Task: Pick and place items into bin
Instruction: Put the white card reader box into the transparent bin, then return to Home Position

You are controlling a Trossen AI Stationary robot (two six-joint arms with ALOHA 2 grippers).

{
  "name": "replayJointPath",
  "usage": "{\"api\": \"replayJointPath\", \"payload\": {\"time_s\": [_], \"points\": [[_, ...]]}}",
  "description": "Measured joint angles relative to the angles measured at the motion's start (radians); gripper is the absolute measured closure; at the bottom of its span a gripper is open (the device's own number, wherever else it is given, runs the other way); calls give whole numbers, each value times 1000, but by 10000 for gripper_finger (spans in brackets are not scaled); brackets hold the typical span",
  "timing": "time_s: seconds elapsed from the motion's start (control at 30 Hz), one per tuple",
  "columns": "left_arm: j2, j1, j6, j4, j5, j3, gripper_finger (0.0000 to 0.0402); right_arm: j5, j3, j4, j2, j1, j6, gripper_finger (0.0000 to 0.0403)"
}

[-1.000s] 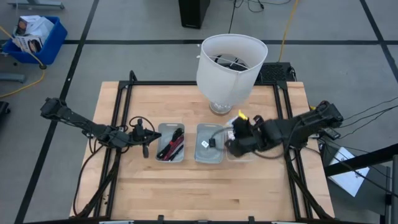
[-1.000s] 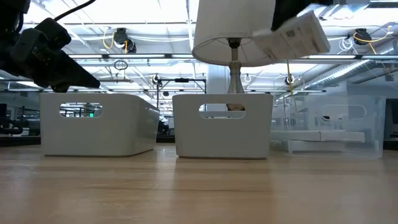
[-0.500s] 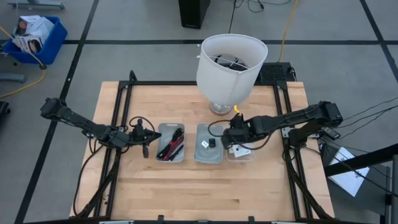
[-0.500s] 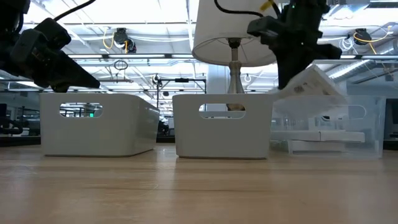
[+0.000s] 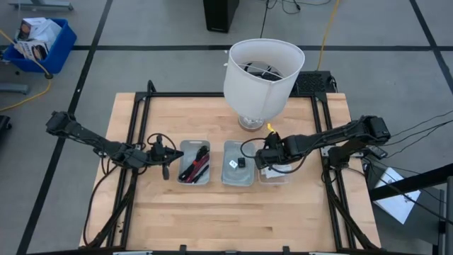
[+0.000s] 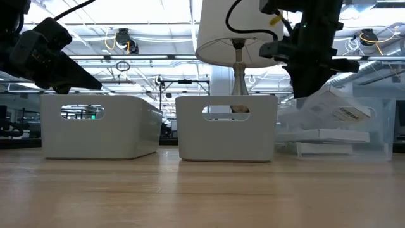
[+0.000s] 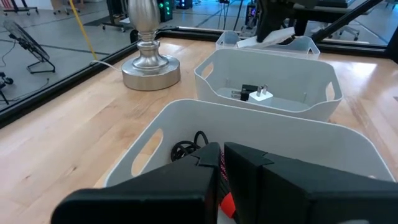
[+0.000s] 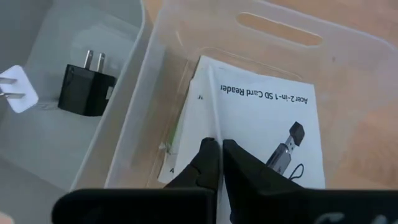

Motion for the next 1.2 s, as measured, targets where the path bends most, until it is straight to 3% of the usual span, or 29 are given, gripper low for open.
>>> {"api": "replayJointPath", "payload": {"time_s": [0.57, 0.77, 0.9, 0.97, 1.1, 1.2], "points": [[0, 0, -6, 0, 0, 0, 371, 8, 1, 72, 0, 0, -153, 327], [0, 0, -12, 0, 41, 0, 371, 209, 7, 127, -90, 56, -359, 324], [0, 0, -56, 2, 50, 0, 371, 358, 5, 246, -198, 160, -599, 324], [0, -8, -5, 15, 77, 0, 371, 434, -14, 326, -251, 225, -709, 328], [0, -78, 92, 102, 91, 0, 393, 675, -125, 522, -358, 399, -946, 349], [0, -147, 164, 196, 62, 0, 396, 742, -249, 652, -448, 509, -1087, 381]]}}
